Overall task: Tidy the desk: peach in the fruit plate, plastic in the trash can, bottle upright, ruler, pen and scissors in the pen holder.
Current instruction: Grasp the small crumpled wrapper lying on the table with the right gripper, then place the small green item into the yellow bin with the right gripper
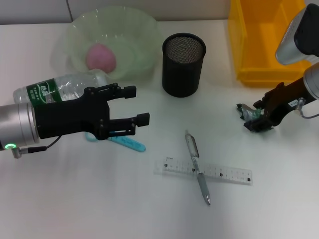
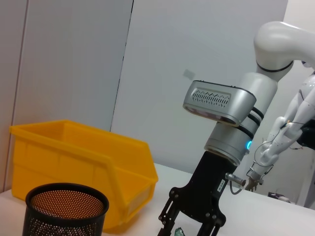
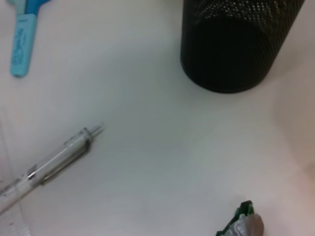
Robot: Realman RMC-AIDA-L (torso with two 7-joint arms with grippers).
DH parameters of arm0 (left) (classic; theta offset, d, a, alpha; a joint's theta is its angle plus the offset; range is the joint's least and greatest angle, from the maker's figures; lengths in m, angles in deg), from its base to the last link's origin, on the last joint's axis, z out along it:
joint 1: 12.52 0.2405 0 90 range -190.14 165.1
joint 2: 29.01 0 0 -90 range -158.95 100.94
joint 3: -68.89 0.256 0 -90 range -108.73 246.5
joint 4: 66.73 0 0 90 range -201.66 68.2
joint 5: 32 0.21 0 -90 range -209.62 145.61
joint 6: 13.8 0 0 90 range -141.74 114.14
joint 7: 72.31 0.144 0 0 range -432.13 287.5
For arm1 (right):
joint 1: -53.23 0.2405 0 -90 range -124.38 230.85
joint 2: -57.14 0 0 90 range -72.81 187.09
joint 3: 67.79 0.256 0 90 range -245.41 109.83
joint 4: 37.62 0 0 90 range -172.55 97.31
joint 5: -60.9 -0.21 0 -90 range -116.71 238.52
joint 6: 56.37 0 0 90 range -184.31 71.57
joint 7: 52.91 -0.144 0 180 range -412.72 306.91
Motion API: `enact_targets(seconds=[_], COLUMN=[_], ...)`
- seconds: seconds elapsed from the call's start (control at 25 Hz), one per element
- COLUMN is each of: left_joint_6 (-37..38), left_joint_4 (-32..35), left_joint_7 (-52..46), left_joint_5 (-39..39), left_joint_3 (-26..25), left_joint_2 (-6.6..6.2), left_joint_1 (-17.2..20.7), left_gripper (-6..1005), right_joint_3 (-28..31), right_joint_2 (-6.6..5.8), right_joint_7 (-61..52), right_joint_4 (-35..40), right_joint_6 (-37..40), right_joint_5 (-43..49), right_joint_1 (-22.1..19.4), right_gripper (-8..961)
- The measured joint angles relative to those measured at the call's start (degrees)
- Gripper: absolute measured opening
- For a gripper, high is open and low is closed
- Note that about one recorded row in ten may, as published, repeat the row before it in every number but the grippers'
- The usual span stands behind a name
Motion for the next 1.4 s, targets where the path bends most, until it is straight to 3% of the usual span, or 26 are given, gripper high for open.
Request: enact_targets(seconds=[0.16,0.64,0.76,0.8,0.92,1.08,1.4], left_joint_6=[0.2,0.4,0.3,0.2,0.2,0.1,0.2], left_joint_4=[0.3,1.4,1.5,1.5,1.5,1.5,1.4], left_joint_7=[0.0,0.0,0.0,0.0,0.0,0.0,0.0], left_joint_5=[0.0,-0.1,-0.1,-0.1,0.0,0.1,0.2], left_joint_3=[0.0,-0.1,-0.1,-0.1,-0.1,-0.1,-0.1], left_joint_2=[-0.10,-0.10,-0.08,-0.12,-0.12,-0.09,0.17], left_joint_1=[0.1,0.2,0.2,0.2,0.2,0.1,-0.1], left_gripper=[815,815,815,815,815,814,814], right_joint_3=[0.0,0.6,1.6,3.3,5.2,8.1,9.1], right_joint_2=[0.00,0.10,-0.20,-1.03,-1.92,-2.47,-0.19], right_joint_7=[0.0,-0.4,-0.3,-0.1,0.3,2.4,3.7], right_joint_4=[0.2,2.6,7.5,10.5,12.6,12.8,11.6], right_joint_6=[-0.1,2.9,7.7,10.2,10.5,3.5,-13.4], right_joint_5=[0.0,-1.2,-7.3,-13.6,-21.0,-30.7,-34.0], right_joint_1=[0.0,-0.3,-2.0,-3.7,-5.7,-9.0,-10.5], right_gripper=[739,260,204,195,168,152,122])
